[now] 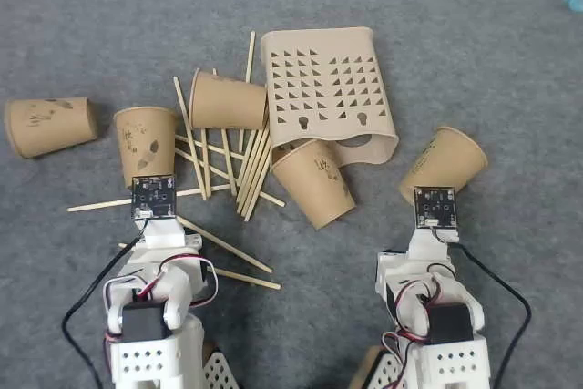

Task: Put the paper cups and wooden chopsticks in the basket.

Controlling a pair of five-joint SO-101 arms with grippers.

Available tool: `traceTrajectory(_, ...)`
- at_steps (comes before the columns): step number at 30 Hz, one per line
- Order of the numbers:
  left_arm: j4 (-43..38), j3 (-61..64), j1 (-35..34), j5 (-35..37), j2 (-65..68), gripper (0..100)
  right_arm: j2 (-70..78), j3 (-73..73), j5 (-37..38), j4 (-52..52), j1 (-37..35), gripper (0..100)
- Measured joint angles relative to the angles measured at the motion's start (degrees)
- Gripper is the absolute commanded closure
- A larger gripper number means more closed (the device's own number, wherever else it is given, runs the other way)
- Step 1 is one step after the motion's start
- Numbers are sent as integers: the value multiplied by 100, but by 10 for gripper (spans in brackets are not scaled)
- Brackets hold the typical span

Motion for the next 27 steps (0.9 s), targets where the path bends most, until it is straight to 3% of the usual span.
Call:
traceTrajectory(17, 0, 0, -35, 0, 0, 988, 0, -659, 0, -35, 44, 992)
traceTrajectory(23, 0, 0, -53, 0, 0, 988, 0, -826, 0, -1125, 35, 992)
traceTrajectory(27, 0, -9, -589, -9, 0, 988, 0, -826, 255, -2119, 44, 992)
